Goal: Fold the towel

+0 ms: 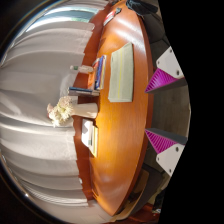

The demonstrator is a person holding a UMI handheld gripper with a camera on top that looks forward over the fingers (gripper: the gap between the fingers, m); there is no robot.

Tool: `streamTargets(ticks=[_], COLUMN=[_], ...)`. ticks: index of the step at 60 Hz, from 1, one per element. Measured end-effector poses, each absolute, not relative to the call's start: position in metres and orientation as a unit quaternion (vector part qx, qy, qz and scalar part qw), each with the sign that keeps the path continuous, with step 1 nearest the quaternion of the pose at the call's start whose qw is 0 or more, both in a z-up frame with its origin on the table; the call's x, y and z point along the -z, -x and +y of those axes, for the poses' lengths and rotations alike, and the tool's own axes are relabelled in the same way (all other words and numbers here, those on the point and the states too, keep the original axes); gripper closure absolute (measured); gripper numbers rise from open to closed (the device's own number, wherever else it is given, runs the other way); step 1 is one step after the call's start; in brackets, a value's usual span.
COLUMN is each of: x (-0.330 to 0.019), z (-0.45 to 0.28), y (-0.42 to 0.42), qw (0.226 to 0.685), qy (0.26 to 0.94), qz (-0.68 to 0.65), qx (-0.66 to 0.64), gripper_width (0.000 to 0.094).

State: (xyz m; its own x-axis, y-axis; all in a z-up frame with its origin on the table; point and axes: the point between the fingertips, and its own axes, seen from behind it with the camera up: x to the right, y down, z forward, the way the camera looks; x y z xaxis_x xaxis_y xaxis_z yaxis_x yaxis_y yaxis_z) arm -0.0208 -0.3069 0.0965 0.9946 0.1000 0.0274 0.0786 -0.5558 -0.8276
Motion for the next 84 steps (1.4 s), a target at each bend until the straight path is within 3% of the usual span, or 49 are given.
streamTargets(ticks=[21, 34, 39, 43, 47, 48, 56, 62, 74, 84], x=[-0.041, 0.002, 0.01, 0.013, 0.012, 0.012, 0.014, -0.005, -0.1, -0.111], z=[-0.136, -0.061, -0.053, -0.048, -0.048, -0.047, -0.047, -0.045, -0.03, -0.032], y=[-0.039, -0.031, -0.027, -0.029, -0.04, -0.046, -0.046, -0.054, -0.146, -0.247], qw=[0.437, 0.405, 0.39, 0.396, 0.398, 0.4, 0.393, 0.38, 0.435, 0.443], qy=[0.899, 0.914, 0.919, 0.917, 0.917, 0.916, 0.919, 0.923, 0.896, 0.888], qz=[-0.018, -0.036, -0.053, -0.039, -0.013, -0.01, -0.018, -0.038, -0.039, -0.031], qx=[0.018, 0.009, 0.022, 0.026, 0.033, 0.041, 0.03, 0.036, 0.082, 0.115], gripper_width=[0.0251, 0.0294, 0.0401, 0.0544, 0.0754, 0.0853, 0.0904, 0.0914, 0.091, 0.0905])
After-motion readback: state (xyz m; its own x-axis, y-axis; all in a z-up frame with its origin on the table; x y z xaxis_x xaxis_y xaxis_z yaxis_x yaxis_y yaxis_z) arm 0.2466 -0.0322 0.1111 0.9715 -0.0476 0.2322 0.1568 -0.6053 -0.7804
